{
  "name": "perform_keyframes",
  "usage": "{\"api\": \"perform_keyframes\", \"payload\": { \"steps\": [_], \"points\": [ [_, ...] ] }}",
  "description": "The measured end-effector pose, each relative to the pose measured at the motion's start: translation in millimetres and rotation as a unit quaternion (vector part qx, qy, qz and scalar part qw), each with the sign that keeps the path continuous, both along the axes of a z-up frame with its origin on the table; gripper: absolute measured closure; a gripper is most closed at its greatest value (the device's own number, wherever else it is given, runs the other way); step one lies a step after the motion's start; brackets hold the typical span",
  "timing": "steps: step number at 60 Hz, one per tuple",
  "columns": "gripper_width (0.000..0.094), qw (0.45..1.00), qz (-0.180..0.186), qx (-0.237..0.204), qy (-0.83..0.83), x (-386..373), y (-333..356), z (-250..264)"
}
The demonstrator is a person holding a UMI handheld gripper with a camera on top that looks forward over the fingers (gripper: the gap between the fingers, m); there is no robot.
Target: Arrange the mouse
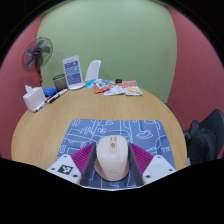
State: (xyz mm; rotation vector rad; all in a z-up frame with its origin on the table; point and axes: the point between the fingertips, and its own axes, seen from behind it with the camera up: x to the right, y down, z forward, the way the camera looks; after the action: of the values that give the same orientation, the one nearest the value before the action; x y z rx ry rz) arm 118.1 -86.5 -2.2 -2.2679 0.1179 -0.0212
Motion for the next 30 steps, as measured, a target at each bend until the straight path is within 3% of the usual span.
{"api": "perform_keyframes", "payload": {
  "steps": [4,7,30],
  "points": [
    [0.0066,1.000,0.012,0.001,-0.010,-2.0,-5.2,8.4],
    [0.0104,1.000,0.014,0.006,-0.014,-4.5,-9.5,19.0],
    [0.0098,0.995,-0.006,0.062,-0.077,-24.7,-108.7,141.1]
  ]
}}
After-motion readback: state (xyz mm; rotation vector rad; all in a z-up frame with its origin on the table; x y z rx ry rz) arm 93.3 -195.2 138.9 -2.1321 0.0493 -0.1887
